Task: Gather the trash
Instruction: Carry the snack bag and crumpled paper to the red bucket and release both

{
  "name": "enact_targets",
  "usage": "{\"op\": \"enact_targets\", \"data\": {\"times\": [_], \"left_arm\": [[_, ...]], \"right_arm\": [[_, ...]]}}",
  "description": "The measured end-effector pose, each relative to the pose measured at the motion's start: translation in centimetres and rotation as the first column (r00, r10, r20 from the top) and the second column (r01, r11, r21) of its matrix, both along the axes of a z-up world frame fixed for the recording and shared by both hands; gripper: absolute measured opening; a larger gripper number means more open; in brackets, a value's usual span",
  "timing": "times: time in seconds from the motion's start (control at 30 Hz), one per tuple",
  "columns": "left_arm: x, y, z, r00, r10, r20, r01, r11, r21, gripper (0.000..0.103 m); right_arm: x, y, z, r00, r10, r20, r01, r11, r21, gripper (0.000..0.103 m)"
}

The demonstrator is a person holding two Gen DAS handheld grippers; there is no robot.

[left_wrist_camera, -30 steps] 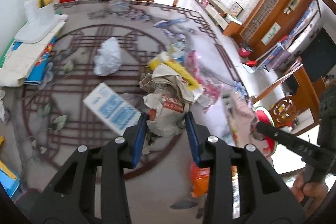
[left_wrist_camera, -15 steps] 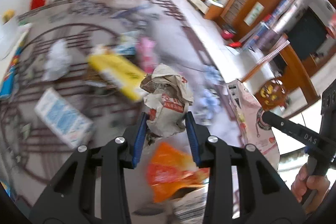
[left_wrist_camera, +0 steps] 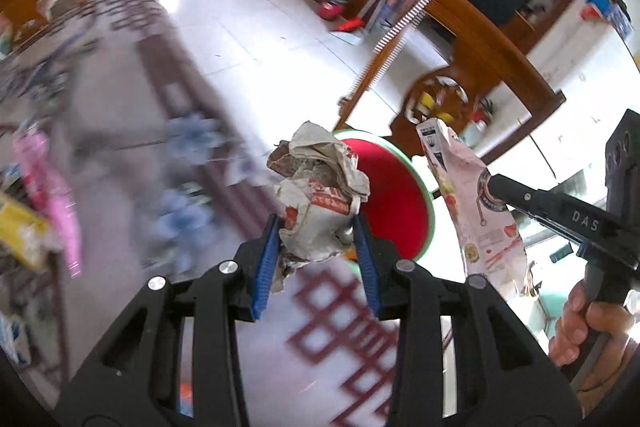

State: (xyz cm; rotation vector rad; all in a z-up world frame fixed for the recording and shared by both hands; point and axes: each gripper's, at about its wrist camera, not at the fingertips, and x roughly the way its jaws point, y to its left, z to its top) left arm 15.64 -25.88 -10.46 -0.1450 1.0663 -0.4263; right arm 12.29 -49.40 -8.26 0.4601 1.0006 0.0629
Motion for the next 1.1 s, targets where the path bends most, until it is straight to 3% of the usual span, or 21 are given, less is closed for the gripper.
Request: {"op": "enact_targets", "data": {"times": [0.13,0.2,0.23,0.27,0.3,0.5,0.73,0.9,1.0,1.1], "left_arm": [[1.6,-3.7,-0.7,0.998,-0.057,-0.019,0.056,0.998,-0.014,0.037],[2.4,-5.9,-0.9,0.995,-0.093,-0.023,0.093,0.996,-0.008,0.052],[2.6,-6.6,-1.0,0.996,-0.092,-0.019,0.092,0.996,-0.003,0.071],[2.7,-7.0,-1.0,0.996,-0.086,-0.012,0.086,0.996,-0.008,0.075],[2.8,-7.3,-1.0,0.997,-0.081,-0.010,0.081,0.997,-0.020,0.075],[2.6,-7.0,-0.8,0.999,-0.049,-0.008,0.049,0.999,-0.019,0.075],[0.9,-1.8,0.3,0.998,0.062,-0.005,-0.062,0.997,-0.036,0.075],[-1.0,4.1,1.5,0.984,0.176,0.028,-0.176,0.984,-0.026,0.076],[-2.5,9.3,1.7,0.955,0.294,0.035,-0.294,0.956,-0.015,0.078],[-4.1,15.3,0.8,0.909,0.417,-0.004,-0.417,0.909,0.006,0.078]], "right_arm": [[0.8,-3.7,-0.8,0.999,-0.050,-0.007,0.050,0.998,0.030,0.007],[1.3,-5.0,-1.0,0.998,-0.058,0.001,0.058,0.997,0.053,0.015],[1.7,-5.7,-1.1,0.998,-0.063,0.003,0.062,0.996,0.068,0.021],[2.1,-6.4,-1.2,0.998,-0.066,0.001,0.066,0.994,0.089,0.044],[2.4,-6.9,-1.2,0.997,-0.073,0.003,0.073,0.992,0.106,0.058],[3.0,-7.8,-0.5,0.998,-0.062,0.028,0.060,0.996,0.061,0.059],[2.9,-5.3,-1.2,1.000,-0.014,0.006,0.014,0.999,0.051,0.062],[2.3,-0.6,-1.6,0.998,0.060,-0.010,-0.060,0.997,0.040,0.062],[1.8,3.1,-1.9,0.993,0.115,-0.021,-0.114,0.993,0.026,0.067],[1.1,7.2,-2.2,0.984,0.174,-0.029,-0.174,0.984,0.027,0.069]]}}
